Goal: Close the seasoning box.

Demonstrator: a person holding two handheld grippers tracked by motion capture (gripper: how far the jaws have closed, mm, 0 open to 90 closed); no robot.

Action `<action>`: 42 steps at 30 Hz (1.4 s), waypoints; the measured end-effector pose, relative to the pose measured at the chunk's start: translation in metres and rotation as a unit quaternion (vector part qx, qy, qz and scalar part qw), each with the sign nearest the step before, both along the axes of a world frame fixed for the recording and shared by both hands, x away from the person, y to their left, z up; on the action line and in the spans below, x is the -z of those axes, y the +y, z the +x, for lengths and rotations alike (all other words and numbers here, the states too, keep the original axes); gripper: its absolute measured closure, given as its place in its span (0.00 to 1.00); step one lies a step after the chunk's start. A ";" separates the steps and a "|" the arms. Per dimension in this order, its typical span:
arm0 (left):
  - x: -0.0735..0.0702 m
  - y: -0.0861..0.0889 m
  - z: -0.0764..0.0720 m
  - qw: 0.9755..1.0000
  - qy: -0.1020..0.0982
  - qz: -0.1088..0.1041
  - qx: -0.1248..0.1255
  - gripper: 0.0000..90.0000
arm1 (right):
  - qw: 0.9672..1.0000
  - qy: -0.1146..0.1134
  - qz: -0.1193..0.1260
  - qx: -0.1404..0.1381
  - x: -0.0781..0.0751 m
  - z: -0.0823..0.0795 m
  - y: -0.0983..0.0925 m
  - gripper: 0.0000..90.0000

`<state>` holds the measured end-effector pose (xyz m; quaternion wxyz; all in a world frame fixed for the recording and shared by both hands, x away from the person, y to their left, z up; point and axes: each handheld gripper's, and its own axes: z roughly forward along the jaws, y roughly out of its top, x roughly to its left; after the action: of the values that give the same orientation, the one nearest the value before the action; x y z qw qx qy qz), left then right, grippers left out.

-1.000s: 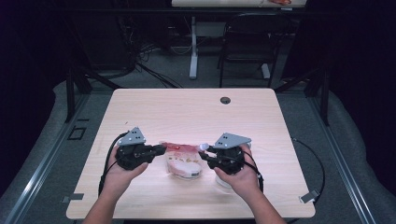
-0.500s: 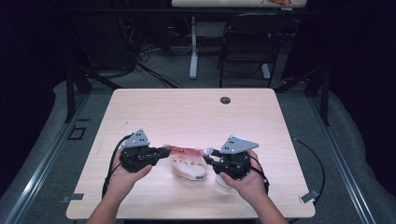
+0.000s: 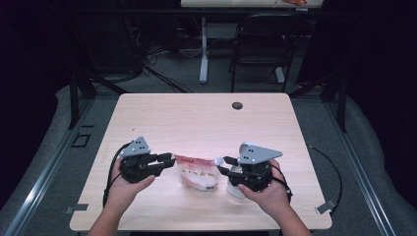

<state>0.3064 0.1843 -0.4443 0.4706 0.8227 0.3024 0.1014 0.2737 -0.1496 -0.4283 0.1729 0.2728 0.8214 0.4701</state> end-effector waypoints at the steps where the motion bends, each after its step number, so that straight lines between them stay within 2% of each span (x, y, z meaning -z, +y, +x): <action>1: 0.001 0.000 0.000 1.000 0.000 0.002 -0.002 0.78 | 1.000 -0.002 0.000 0.000 -0.002 0.000 -0.001 0.70; 7: 0.004 0.007 -0.001 1.000 0.007 0.009 -0.011 0.76 | 1.000 -0.004 0.006 -0.002 -0.012 0.001 -0.001 0.70; 15: 0.004 0.020 -0.001 1.000 0.011 0.003 -0.023 0.74 | 1.000 -0.012 0.011 -0.011 -0.020 0.007 0.009 0.67; 19: 0.005 0.023 0.000 0.999 0.014 0.001 -0.029 0.73 | 1.000 -0.001 0.011 -0.025 -0.021 0.013 0.018 0.67; 32: 0.009 0.020 0.000 1.000 0.017 0.006 -0.025 0.73 | 0.999 0.002 -0.011 -0.049 -0.023 0.025 0.049 0.70; 34: 0.009 0.020 0.000 1.000 0.016 0.007 -0.025 0.73 | 0.998 0.013 -0.015 -0.053 -0.023 0.028 0.052 0.72; 40: 0.009 0.022 0.001 0.999 0.018 0.005 -0.028 0.73 | 0.997 0.025 -0.025 -0.071 -0.021 0.034 0.061 0.75; 42: 0.009 0.022 0.001 0.999 0.018 0.004 -0.029 0.73 | 0.996 0.026 -0.037 -0.073 -0.020 0.035 0.064 0.76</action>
<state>0.3072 0.2064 -0.4536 0.4583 0.8174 0.3341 0.1012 0.3091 -0.0851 -0.4085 0.1268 0.2171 0.8601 0.4440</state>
